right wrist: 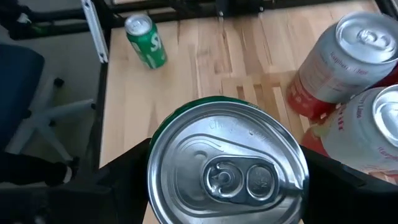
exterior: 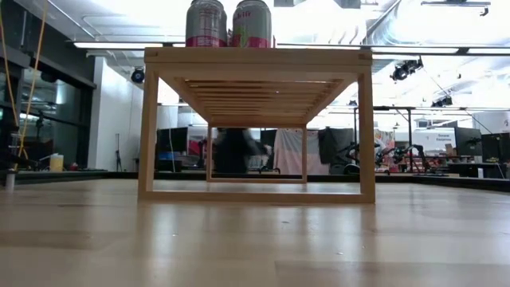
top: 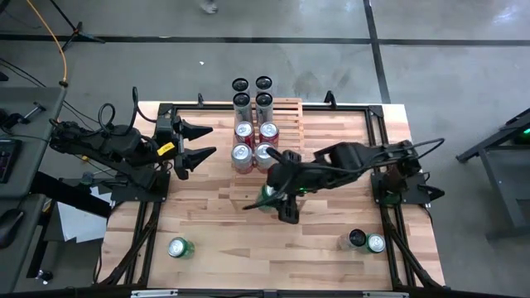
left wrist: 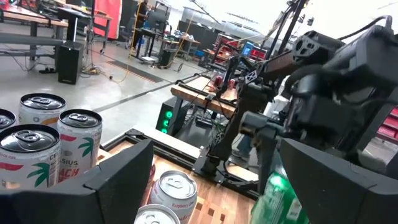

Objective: Place canned beverage on shelf
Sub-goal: Put the top green soda can on the shelf

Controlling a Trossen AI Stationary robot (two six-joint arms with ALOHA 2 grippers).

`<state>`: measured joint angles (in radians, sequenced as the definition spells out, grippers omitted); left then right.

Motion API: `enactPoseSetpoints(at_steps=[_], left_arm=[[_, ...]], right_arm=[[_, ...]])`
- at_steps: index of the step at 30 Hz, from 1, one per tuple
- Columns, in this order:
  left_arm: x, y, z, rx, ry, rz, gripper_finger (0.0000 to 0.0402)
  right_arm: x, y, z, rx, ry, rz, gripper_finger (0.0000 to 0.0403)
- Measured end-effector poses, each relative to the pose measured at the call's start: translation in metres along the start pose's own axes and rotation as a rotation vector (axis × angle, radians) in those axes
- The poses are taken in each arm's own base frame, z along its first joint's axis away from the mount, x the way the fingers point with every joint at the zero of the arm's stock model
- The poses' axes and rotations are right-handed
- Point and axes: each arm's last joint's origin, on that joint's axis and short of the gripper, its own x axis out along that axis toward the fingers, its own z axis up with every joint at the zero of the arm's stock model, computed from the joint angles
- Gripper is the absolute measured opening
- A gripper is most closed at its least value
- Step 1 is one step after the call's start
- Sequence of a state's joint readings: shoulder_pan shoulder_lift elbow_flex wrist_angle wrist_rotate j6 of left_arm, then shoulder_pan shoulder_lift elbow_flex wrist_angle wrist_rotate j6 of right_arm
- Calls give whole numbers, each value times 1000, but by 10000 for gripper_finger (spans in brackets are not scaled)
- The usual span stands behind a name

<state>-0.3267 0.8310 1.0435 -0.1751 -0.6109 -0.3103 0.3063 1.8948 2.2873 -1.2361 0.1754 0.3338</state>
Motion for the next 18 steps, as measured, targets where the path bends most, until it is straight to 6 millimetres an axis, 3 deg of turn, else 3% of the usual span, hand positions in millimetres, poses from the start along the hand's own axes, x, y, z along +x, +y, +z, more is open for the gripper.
enactPoseSetpoints(at_steps=[6,18], left_arm=[[0,0,0,0,1,0,342],[0,0,0,3,5,1,342]], right_arm=[[18,1,1,-26,11,-24,293],[20,1,1,-46,7,-42,293]])
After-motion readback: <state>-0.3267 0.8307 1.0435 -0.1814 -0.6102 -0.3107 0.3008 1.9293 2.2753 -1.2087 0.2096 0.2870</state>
